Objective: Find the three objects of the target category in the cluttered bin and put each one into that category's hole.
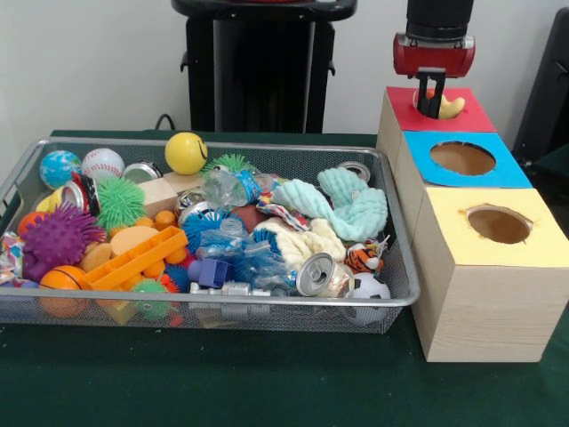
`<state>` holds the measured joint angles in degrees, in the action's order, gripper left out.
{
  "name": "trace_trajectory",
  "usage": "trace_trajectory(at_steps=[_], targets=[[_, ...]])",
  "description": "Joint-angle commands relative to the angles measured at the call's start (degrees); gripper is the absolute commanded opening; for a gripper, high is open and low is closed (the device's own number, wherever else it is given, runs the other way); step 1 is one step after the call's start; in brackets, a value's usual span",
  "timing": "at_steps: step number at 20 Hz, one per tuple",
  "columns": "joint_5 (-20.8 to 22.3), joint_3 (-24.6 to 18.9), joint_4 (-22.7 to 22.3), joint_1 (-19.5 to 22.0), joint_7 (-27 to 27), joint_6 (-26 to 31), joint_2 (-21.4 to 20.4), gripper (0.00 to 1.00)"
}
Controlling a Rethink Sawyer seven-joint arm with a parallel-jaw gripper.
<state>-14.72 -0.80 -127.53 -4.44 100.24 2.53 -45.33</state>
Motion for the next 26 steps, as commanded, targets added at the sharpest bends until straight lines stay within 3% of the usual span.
trace_trajectory(at_steps=[1, 6, 12, 16, 20, 26], targets=[[-2.8, -6.3, -0.9, 1.2, 14.8, -0.9, 2.3, 0.0], [-5.9, -6.5, -2.5, -2.2, 19.0, -1.8, 1.9, 0.0], [-8.0, -6.1, -2.9, -4.2, 19.7, -1.1, 1.1, 0.0], [-9.7, -3.5, -2.5, -7.3, 20.3, 3.0, -1.3, 0.0], [-9.1, -4.2, -2.7, -6.1, 19.5, 2.7, -1.3, 0.0], [-7.9, 0.5, -0.1, -7.1, 16.8, 12.6, -5.7, 0.0]])
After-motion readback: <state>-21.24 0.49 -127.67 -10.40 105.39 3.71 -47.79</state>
